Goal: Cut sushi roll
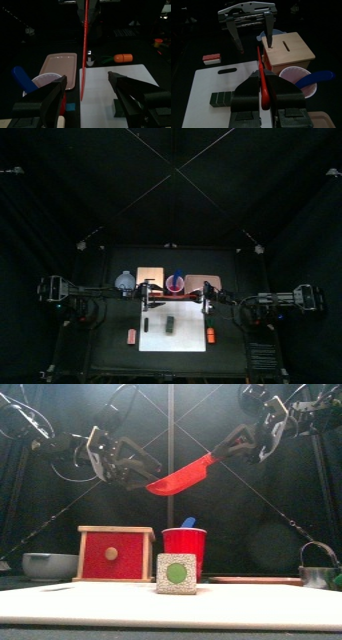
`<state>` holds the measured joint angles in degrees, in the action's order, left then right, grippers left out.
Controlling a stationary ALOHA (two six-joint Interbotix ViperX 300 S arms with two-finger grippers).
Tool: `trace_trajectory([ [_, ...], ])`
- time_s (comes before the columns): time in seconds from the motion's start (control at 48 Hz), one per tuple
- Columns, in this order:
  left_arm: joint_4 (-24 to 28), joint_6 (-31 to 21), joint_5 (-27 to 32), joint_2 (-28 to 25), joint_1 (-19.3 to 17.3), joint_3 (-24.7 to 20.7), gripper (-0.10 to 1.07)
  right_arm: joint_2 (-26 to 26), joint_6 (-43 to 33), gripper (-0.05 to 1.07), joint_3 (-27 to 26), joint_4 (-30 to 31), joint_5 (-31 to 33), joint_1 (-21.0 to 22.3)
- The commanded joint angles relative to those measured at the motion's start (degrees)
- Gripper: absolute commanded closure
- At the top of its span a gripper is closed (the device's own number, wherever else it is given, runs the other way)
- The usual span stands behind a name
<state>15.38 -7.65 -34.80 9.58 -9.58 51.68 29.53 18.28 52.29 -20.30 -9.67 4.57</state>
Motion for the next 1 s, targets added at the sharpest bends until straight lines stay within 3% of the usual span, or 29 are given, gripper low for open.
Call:
trace_trajectory([
  [0.0, -2.1, 1.0, -1.5, -1.5, 0.0, -2.3, 0.02, 0.4, -0.1, 0.69, -1.1, -0.1, -0.9, -0.4],
  [0.188, -3.4, 2.0, -2.2, -4.7, 0.5, -4.1, 0.13, 0.4, -0.1, 0.69, -1.1, -0.3, -1.0, -0.4],
  [0.646, -3.3, 2.0, -1.9, -4.9, 2.3, -3.9, 0.54, 0.4, -0.2, 0.69, -1.0, -0.5, -1.3, -0.9],
  [0.875, -3.5, 1.8, -1.5, -3.8, 3.1, -2.5, 0.58, -0.4, -0.2, 0.69, 0.7, -2.9, -0.6, -3.9],
  [0.979, -3.4, 1.9, -1.0, -3.7, 5.2, -1.5, 0.58, -1.8, -0.3, 0.69, 2.1, -3.8, 1.1, -5.8],
])
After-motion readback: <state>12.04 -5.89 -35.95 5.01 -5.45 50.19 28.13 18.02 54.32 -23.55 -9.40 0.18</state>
